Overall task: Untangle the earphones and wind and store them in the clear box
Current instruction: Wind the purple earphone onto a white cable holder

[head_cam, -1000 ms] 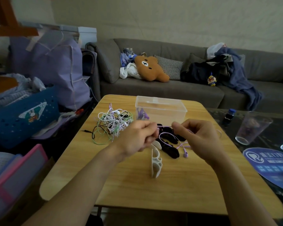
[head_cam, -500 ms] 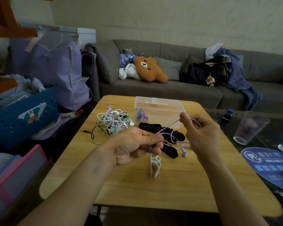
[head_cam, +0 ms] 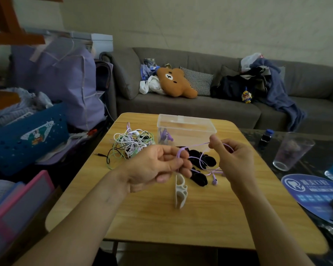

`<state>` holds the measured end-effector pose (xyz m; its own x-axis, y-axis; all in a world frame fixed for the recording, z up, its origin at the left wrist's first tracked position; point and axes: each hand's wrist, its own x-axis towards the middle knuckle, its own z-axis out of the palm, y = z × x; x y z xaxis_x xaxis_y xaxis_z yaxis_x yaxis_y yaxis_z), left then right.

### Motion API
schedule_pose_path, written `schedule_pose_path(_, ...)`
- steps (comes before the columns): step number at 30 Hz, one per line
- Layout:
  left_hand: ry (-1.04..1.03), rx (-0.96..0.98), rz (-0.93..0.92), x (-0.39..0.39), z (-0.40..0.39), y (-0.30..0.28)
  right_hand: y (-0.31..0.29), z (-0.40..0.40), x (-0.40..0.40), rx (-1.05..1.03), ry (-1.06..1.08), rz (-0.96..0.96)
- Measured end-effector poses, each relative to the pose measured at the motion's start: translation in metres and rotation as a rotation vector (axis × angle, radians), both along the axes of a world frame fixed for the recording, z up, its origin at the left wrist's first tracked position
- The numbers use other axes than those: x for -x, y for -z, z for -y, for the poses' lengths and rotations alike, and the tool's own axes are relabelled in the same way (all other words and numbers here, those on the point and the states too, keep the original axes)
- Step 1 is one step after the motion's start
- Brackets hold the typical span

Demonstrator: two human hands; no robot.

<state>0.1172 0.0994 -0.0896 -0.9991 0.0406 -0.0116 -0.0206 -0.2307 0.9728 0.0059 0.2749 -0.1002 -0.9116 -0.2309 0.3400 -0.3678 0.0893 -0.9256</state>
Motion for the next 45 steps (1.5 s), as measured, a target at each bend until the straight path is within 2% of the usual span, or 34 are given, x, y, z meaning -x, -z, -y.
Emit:
schedule_pose_path(2,0.047,0.118,-0.005,-0.003,-0.002,0.002,-0.003,0.000,0.001,0.006,0.021,-0.031)
schedule_pose_path(4,0.024,0.052,-0.042,-0.002,0.000,0.002,-0.009,-0.001,0.000,-0.001,0.006,-0.051)
schedule_pose_path(6,-0.012,-0.242,-0.133,0.000,0.006,0.000,-0.012,-0.002,-0.003,-0.062,-0.062,-0.040)
schedule_pose_path(8,-0.093,-0.546,-0.220,0.003,0.012,-0.003,-0.011,-0.001,-0.010,-0.214,-0.182,-0.009)
schedule_pose_path(10,-0.222,-0.686,-0.214,0.005,0.015,-0.005,-0.007,0.006,-0.019,-0.403,-0.311,-0.038)
schedule_pose_path(12,-0.266,-0.749,-0.180,0.006,0.018,-0.004,-0.005,0.013,-0.027,-0.510,-0.378,-0.113)
schedule_pose_path(14,-0.307,-0.636,-0.164,0.007,0.018,-0.002,-0.008,0.017,-0.035,-0.542,-0.398,-0.158)
schedule_pose_path(17,-0.508,-0.013,-0.169,0.006,0.008,0.001,-0.023,0.020,-0.047,-0.517,-0.418,-0.228)
schedule_pose_path(18,-0.507,0.146,-0.199,0.005,0.004,0.003,-0.030,0.021,-0.050,-0.486,-0.450,-0.239)
schedule_pose_path(19,-0.483,0.223,-0.221,0.005,0.001,0.005,-0.038,0.022,-0.053,-0.459,-0.489,-0.242)
schedule_pose_path(24,-0.185,0.204,-0.227,0.002,0.006,0.005,-0.065,0.021,-0.042,-0.460,-0.475,-0.252)
schedule_pose_path(27,0.057,0.147,-0.116,0.003,0.019,-0.004,-0.068,0.020,-0.023,-0.481,-0.415,-0.188)
schedule_pose_path(32,0.227,0.180,0.009,0.017,0.039,-0.008,-0.056,0.028,0.001,-0.487,-0.388,-0.097)
schedule_pose_path(35,0.297,-0.027,-0.001,0.024,0.046,0.000,-0.039,0.035,0.012,-0.389,-0.358,-0.051)
schedule_pose_path(38,0.170,-0.301,-0.064,0.031,0.045,0.013,-0.019,0.045,0.014,-0.297,-0.352,0.000)
schedule_pose_path(41,-0.058,-0.474,-0.058,0.040,0.039,0.018,0.000,0.058,0.009,-0.322,-0.346,-0.071)
schedule_pose_path(43,-0.180,-0.423,-0.054,0.044,0.039,0.017,0.010,0.067,0.002,-0.370,-0.292,-0.189)
schedule_pose_path(45,-0.275,-0.278,-0.077,0.046,0.043,0.018,0.018,0.072,-0.005,-0.429,-0.249,-0.313)
